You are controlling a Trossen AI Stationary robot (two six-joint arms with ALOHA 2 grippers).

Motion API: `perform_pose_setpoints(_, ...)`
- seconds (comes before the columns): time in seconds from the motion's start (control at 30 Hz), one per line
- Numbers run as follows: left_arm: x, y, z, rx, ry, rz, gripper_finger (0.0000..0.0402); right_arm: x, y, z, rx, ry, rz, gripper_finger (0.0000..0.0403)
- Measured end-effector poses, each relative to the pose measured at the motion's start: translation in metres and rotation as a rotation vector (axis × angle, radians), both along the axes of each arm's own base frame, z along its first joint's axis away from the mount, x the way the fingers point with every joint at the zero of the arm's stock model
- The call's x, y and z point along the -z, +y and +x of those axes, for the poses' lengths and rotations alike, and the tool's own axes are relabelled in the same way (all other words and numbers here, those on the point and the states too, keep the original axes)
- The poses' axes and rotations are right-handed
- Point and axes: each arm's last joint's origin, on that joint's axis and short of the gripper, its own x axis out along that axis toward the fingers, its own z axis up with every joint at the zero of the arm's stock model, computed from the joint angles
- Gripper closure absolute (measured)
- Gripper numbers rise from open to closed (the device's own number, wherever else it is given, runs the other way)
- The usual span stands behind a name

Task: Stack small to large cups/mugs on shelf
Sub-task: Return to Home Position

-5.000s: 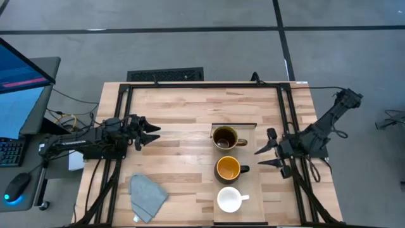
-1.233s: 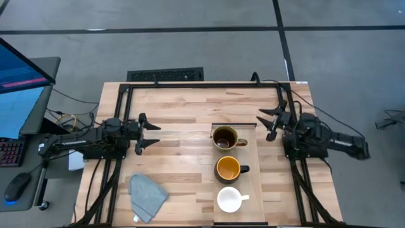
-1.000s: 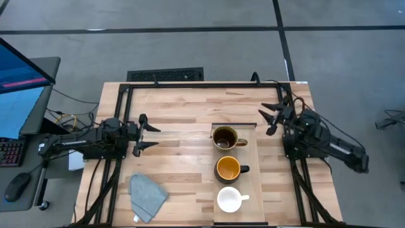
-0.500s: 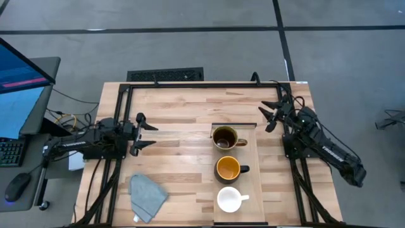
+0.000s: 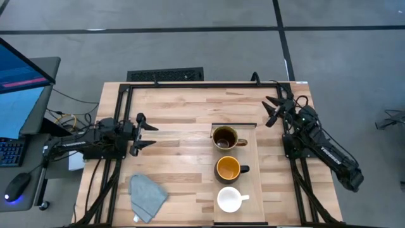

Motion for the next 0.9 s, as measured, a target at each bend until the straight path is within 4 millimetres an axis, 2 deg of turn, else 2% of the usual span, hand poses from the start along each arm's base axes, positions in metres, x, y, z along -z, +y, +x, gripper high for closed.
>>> perform_pose_setpoints(0.27,0.0003,0.0000,0.0001,0.004,0.007,-0.072,0.0141,0.0001,-0.0005,-0.0005,0.007,0.000,0.001,0.0218)
perform_pose_setpoints(0.9,0.0007,0.0001,0.0001,0.003,0.008,-0.073,0.0141,0.0004,-0.0005,-0.0004,0.008,0.000,0.002,0.0221)
